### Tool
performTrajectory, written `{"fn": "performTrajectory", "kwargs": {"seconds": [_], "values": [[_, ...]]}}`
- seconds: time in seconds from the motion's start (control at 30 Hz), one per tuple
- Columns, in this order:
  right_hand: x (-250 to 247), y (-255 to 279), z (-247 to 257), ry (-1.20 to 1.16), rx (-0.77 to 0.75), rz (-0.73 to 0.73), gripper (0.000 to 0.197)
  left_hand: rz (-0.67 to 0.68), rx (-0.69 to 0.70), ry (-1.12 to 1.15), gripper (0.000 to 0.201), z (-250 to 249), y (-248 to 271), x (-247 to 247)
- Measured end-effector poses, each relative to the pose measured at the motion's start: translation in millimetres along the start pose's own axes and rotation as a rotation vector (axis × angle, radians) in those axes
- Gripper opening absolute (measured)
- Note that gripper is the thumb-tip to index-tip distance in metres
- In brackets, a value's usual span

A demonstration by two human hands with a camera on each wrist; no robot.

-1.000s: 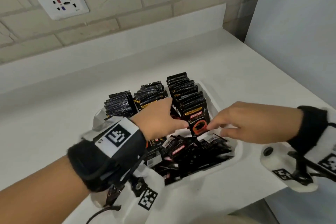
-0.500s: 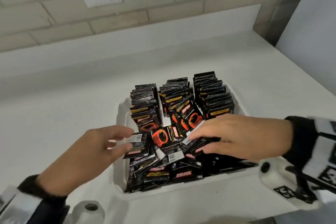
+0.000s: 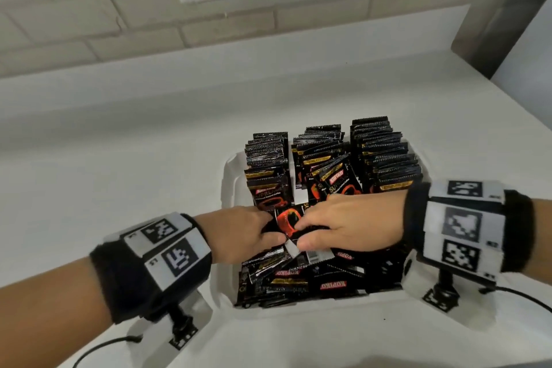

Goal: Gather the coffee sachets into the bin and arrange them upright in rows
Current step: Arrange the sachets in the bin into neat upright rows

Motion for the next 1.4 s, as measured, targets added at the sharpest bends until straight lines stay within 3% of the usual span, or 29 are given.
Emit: {"fn": "performTrajectory", "kwargs": {"seconds": [0.17, 0.33, 0.43, 0.53, 0.7, 0.8, 0.93, 1.13, 1.3, 1.4], "values": [[-2.4, -23.4, 2.1, -0.002, 0.045, 0.028, 0.045, -0.053, 0.001, -0.027, 0.044, -0.5, 2.6, -6.5], [-7.1, -36.1, 3.0, 0.072, 0.045, 0.051, 0.036, -0.329, -0.011, 0.015, 0.033, 5.9, 7.7, -41.4], [-4.4, -38.5, 9.2, 0.142, 0.017, 0.107, 0.037, -0.405, -0.046, 0.052, 0.033, 14.4, 6.7, -53.0], [-2.6, -43.9, 10.7, 0.248, 0.022, 0.107, 0.036, -0.371, -0.049, 0.083, 0.034, 18.3, 2.7, -53.0], [-4.3, -47.1, 4.4, 0.155, 0.055, 0.090, 0.038, -0.326, -0.046, 0.113, 0.033, 21.8, 3.2, -48.3], [-8.6, -45.4, 3.7, 0.137, 0.049, 0.046, 0.037, -0.183, -0.044, 0.071, 0.035, 20.3, 6.1, -35.0], [-11.3, -44.0, 2.2, 0.062, 0.060, 0.010, 0.034, -0.033, -0.036, -0.016, 0.053, 14.4, 7.6, -18.4], [-18.4, -39.5, 0.1, -0.024, 0.085, -0.036, 0.037, 0.008, -0.008, -0.031, 0.056, 10.4, 8.1, -11.6], [-39.0, -14.2, -3.2, -0.131, 0.042, -0.159, 0.035, 0.075, 0.020, 0.018, 0.069, 6.8, 9.5, -6.0], [-32.8, -2.1, -9.8, -0.127, 0.083, -0.096, 0.036, 0.074, -0.001, -0.056, 0.082, 6.4, 8.3, -4.5]]}}
Point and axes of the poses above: each hand's wrist, its own y-axis away from the middle knuckle, its own x-axis out of the palm, z = x × y, the point moved 6 cm from there along -y, towards the middle knuckle, and after that the axes turned 2 degrees about z, right-handed, at the moved point
